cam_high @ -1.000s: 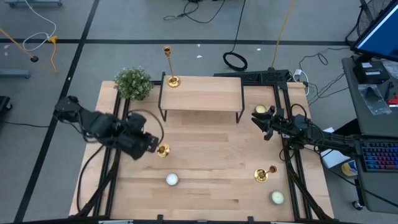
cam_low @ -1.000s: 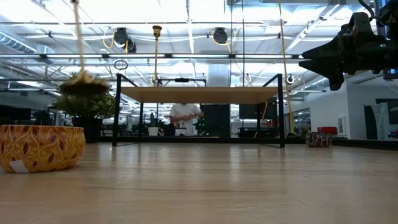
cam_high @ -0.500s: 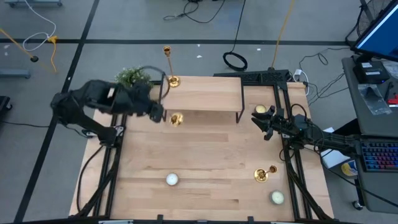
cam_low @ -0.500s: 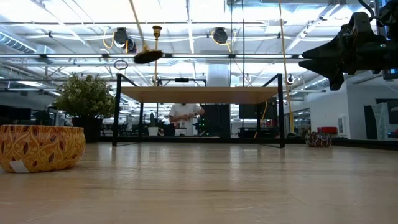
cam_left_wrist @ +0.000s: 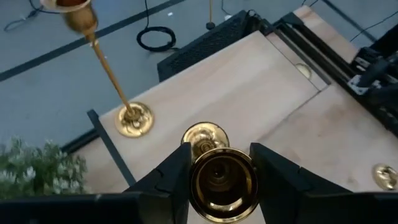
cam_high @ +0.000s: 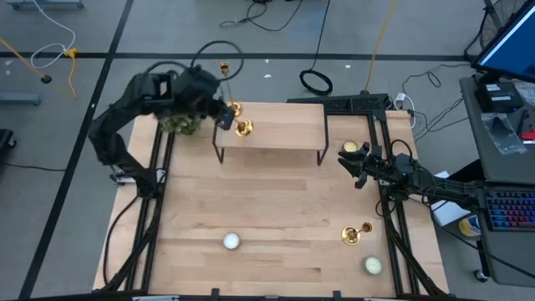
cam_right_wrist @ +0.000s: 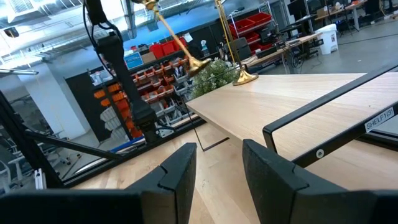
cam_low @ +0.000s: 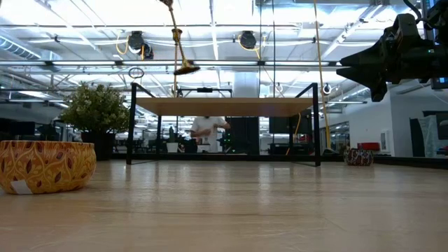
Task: Pick & Place candle stick holders
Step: Put the left gold candle holder on the shelf
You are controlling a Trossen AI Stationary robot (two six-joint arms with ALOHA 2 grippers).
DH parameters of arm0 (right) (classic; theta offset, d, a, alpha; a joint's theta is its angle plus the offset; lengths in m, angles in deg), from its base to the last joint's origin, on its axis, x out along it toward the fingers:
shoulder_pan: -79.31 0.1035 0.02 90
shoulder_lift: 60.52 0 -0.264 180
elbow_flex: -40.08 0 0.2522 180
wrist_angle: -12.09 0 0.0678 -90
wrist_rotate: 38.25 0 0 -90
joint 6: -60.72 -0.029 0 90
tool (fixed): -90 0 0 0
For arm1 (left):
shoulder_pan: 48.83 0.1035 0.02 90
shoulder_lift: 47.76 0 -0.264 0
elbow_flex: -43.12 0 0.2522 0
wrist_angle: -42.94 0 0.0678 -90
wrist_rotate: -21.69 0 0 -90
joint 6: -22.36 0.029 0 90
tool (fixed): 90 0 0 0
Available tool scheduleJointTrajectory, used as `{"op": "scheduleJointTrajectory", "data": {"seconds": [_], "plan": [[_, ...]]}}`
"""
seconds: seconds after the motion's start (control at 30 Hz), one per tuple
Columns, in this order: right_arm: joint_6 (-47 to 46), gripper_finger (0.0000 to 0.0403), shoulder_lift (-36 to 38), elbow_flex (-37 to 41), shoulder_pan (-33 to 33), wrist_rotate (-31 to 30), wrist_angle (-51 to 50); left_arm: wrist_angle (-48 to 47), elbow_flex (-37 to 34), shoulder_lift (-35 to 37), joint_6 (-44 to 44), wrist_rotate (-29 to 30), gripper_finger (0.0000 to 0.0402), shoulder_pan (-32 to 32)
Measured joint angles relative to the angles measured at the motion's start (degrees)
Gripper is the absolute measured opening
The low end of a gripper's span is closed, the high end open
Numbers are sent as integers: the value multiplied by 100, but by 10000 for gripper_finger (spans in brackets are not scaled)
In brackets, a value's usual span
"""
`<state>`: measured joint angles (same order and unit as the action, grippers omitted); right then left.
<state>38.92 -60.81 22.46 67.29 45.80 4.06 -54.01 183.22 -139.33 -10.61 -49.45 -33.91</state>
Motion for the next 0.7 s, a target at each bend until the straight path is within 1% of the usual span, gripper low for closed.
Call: {"op": "scheduleJointTrajectory", "data": {"seconds": [0.17,0.27,0.37,0.47,0.6,0.7], "plan": [[-2,126,0,-1,0,0,0,-502,384,-446,256,-250,152,510],[-2,126,0,-1,-1,0,-2,-703,493,-635,390,-281,152,728],[-1,126,0,-1,-1,0,-10,-663,495,-662,536,-483,141,915],[0,126,0,-2,0,0,-22,-671,504,-665,589,-559,141,1041],[66,126,0,-2,0,0,-26,-681,501,-686,632,-585,159,1197],[149,126,0,0,-1,0,-28,-677,501,-700,747,-590,162,1256]]}}
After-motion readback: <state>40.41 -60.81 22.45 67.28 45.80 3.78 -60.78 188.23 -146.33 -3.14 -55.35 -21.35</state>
